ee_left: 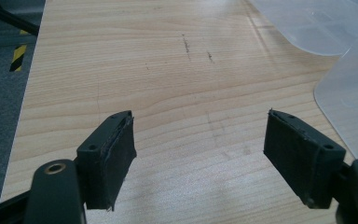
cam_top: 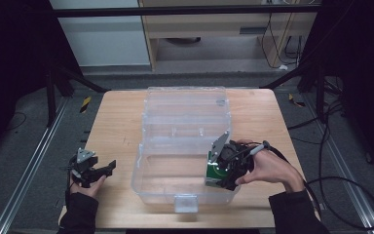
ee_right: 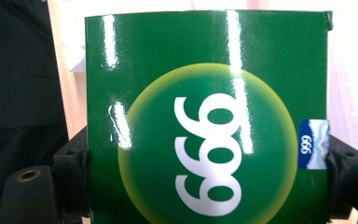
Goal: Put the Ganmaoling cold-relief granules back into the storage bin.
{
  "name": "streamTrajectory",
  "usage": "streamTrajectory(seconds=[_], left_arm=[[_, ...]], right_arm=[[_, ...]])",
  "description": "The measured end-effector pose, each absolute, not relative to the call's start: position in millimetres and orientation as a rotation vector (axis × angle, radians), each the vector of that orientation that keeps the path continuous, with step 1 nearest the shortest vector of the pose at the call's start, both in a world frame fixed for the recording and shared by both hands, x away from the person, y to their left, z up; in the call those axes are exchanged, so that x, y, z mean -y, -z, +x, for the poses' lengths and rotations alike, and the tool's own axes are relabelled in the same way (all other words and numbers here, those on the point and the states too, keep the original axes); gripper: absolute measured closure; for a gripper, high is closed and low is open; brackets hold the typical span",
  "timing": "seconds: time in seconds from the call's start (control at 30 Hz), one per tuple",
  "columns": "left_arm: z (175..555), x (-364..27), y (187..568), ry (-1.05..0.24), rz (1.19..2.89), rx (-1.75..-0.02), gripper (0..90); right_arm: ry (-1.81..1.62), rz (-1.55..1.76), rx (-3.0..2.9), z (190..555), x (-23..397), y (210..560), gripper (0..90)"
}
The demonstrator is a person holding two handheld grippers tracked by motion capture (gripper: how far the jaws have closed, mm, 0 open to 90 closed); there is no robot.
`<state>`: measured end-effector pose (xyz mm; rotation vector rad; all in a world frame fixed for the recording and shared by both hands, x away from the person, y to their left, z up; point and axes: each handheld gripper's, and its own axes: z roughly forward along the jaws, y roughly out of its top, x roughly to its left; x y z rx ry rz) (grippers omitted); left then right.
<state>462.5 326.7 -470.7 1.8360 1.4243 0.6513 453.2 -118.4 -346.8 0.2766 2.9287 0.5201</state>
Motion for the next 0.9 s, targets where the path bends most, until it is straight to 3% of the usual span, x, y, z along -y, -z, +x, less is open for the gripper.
streamTrajectory(seconds=[0.9], left_arm=[[463, -328, 471, -0.652, 1.835, -1.425, 23.8]], right_arm=[[-0.495, 0.257, -2.937, 457, 117, 375, 15.7]])
